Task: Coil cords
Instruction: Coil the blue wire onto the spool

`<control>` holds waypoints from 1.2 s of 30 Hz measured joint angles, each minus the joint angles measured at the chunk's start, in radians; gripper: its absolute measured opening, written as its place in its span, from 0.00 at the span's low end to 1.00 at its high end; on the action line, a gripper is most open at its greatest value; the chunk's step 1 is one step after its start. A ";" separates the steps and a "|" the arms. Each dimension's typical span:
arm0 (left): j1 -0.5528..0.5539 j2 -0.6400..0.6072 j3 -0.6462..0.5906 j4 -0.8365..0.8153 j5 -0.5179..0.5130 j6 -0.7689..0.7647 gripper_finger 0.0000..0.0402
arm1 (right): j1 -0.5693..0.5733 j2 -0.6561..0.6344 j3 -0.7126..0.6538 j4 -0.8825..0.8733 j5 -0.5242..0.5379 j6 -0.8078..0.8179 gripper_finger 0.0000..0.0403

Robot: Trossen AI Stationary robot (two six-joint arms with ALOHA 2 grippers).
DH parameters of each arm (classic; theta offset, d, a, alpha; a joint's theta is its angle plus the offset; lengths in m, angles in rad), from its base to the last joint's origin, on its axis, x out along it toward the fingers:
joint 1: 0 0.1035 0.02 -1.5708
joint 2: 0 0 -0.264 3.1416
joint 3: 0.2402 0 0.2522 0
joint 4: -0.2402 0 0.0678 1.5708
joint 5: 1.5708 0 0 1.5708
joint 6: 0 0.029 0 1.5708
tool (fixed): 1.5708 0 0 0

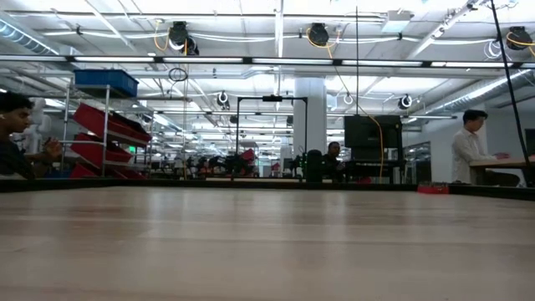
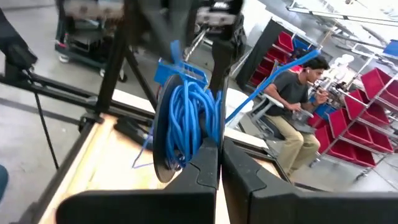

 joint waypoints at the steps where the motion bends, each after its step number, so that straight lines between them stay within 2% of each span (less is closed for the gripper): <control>1: 0.008 -0.006 0.000 -0.001 0.005 -0.012 0.00 | -0.004 0.000 0.000 -0.013 -0.008 0.004 0.00; 7: 0.052 -0.042 0.000 -0.069 0.106 -0.073 0.00 | -0.013 0.000 0.000 -0.036 -0.071 0.020 0.00; 10: 0.067 -0.044 0.000 -0.116 0.118 -0.118 0.00 | -0.012 0.000 0.000 -0.037 -0.071 0.029 0.00; 15: 0.091 -0.044 0.000 -0.098 0.132 -0.155 0.00 | -0.031 0.000 0.000 -0.043 -0.066 0.064 0.00; 31: 0.109 -0.044 0.000 -0.017 0.139 -0.182 0.00 | -0.088 0.018 0.000 -0.057 0.085 0.112 0.00; 36: 0.130 -0.044 0.000 -0.014 0.143 -0.222 0.00 | -0.099 0.021 0.000 -0.052 0.094 0.126 0.00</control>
